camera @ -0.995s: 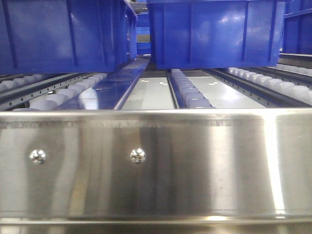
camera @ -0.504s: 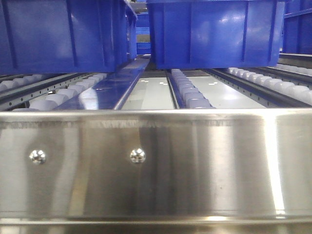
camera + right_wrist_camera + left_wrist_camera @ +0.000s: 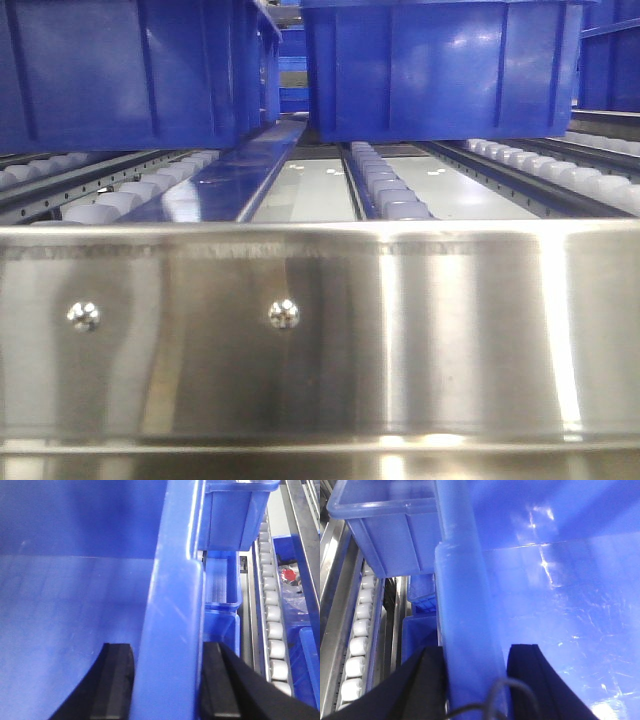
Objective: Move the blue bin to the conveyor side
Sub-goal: 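Pull the held blue bin back from the roller shelf with both grippers, then hold the bin with both grippers while the base turns away from the rack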
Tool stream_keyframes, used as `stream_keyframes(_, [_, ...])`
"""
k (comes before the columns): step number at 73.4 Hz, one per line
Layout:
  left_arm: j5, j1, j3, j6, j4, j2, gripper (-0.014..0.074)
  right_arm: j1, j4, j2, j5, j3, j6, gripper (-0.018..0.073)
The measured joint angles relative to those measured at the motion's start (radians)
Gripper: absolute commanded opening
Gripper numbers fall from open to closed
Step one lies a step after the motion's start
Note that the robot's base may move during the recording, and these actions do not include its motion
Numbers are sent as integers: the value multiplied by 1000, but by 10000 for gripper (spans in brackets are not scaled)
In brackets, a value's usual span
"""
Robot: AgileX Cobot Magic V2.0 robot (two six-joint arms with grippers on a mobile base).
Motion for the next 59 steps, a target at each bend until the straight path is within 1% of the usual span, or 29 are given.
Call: stream_keyframes(59, [2, 0, 0, 0, 4, 0, -16, 0, 4, 0, 0, 0, 0, -79])
